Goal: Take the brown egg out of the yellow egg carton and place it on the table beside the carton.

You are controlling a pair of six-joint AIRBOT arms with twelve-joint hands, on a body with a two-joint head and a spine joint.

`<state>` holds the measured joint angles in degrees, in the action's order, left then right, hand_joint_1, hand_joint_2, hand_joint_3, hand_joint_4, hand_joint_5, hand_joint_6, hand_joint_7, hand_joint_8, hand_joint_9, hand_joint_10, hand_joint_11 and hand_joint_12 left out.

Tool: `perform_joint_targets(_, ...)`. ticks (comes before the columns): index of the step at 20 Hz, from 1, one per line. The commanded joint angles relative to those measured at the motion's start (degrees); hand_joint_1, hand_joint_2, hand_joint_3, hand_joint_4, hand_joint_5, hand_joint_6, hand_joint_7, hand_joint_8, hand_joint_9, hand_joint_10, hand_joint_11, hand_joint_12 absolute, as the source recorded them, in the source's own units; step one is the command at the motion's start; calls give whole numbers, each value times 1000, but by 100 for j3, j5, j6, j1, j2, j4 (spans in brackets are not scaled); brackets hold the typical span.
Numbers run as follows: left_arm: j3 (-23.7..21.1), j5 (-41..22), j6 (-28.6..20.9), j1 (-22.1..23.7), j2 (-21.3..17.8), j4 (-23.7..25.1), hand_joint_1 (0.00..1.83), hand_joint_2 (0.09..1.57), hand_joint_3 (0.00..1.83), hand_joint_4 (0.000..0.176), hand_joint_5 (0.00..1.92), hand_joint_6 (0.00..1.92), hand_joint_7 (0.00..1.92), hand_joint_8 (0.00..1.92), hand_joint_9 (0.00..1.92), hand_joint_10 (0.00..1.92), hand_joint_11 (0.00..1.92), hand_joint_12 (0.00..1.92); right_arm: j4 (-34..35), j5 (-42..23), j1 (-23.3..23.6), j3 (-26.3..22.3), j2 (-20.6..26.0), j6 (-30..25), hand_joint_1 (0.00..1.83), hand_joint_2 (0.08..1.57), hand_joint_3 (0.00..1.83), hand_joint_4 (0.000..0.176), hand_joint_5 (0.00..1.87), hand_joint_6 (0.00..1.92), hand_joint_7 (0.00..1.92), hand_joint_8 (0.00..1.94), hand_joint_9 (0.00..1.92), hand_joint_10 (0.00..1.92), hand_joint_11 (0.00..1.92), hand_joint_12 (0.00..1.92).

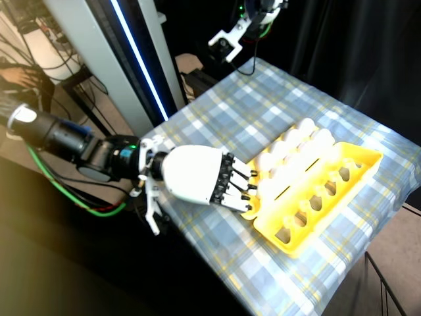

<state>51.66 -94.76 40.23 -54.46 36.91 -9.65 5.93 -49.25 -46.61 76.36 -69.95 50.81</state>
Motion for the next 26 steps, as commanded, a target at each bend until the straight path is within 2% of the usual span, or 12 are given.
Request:
perform_joint_targets(1, -29, -469, -64, 136, 25, 208, 469, 1446, 0, 0, 917, 1807, 847, 1908, 558, 1833, 176, 1752, -15, -691, 112, -35, 12, -3, 1110, 1074, 0, 0, 1067, 830, 1053, 1, 1236, 28, 767, 1265)
perform_joint_targets(5, -30, -469, -64, 136, 23, 209, 411, 1455, 1, 0, 899, 1772, 828, 1869, 559, 1788, 189, 1719, -77, -1025, 121, -277, 189, -3, 1117, 1075, 0, 0, 1064, 836, 1062, 4, 1244, 20, 770, 1244)
perform_joint_targets(9, -30, -469, -64, 135, 19, 211, 474, 1455, 0, 0, 888, 1815, 817, 1919, 590, 1808, 248, 1753, -171, -1312, 121, -503, 394, -3, 1114, 1082, 0, 0, 1047, 864, 1067, 1, 1162, 5, 761, 876)
perform_joint_targets(10, -30, -469, -64, 135, 19, 211, 451, 1462, 2, 0, 880, 1874, 810, 1921, 581, 1790, 241, 1705, -183, -1360, 121, -541, 429, -3, 1052, 1041, 0, 0, 919, 323, 1027, 0, 1110, 0, 719, 808)
perform_joint_targets(11, -30, -469, -64, 135, 19, 211, 467, 1468, 0, 0, 861, 1859, 814, 1921, 584, 1849, 234, 1755, -192, -1429, 121, -600, 477, -3, 1023, 1032, 0, 0, 942, 29, 1006, 3, 1104, 3, 708, 831)
perform_joint_targets(14, -30, -469, -64, 135, 19, 212, 474, 1458, 0, 0, 882, 1906, 825, 1921, 591, 1801, 272, 1725, -249, -1619, 121, -773, 565, -3, 1037, 1033, 0, 0, 951, 3, 1029, 5, 1121, 8, 773, 800)
perform_joint_targets(15, -30, -469, -64, 134, 15, 212, 459, 1452, 0, 0, 885, 1885, 818, 1921, 581, 1783, 255, 1731, -267, -1648, 121, -804, 580, -3, 1040, 1030, 0, 0, 961, 5, 1055, 13, 1135, 13, 786, 803)
perform_joint_targets(16, -30, -469, -64, 134, 15, 213, 457, 1447, 0, 0, 885, 1875, 818, 1921, 563, 1755, 188, 1714, -273, -1653, 121, -808, 582, -3, 1094, 1041, 13, 0, 1091, 584, 1072, 22, 1159, 9, 830, 741)
perform_joint_targets(17, -30, -469, -64, 134, 15, 213, 447, 1453, 2, 0, 883, 1845, 824, 1921, 557, 1732, 157, 1705, -272, -1649, 121, -771, 582, -3, 1114, 1076, 2, 0, 1057, 839, 1099, 7, 1164, 6, 853, 663)
perform_joint_targets(18, -30, -469, -64, 134, 15, 213, 508, 1447, 0, 0, 872, 1847, 833, 1921, 570, 1794, 169, 1725, -270, -1641, 121, -745, 582, -3, 1066, 1033, 0, 0, 935, 309, 1097, 5, 1166, 3, 855, 653)
perform_joint_targets(19, -31, -469, -64, 134, 15, 213, 547, 1441, 0, 0, 848, 1872, 828, 1921, 570, 1861, 210, 1746, -251, -1599, 121, -716, 582, -3, 1044, 1016, 0, 0, 955, 99, 1098, 2, 1164, 1, 852, 645)
perform_joint_targets(26, -32, -469, -64, 135, 16, 213, 543, 1429, 1, 0, 916, 1920, 841, 1921, 574, 1806, 207, 1709, -89, -1063, 117, -540, 576, 299, 866, 944, 0, 0, 861, 0, 1021, 0, 1038, 0, 750, 552)
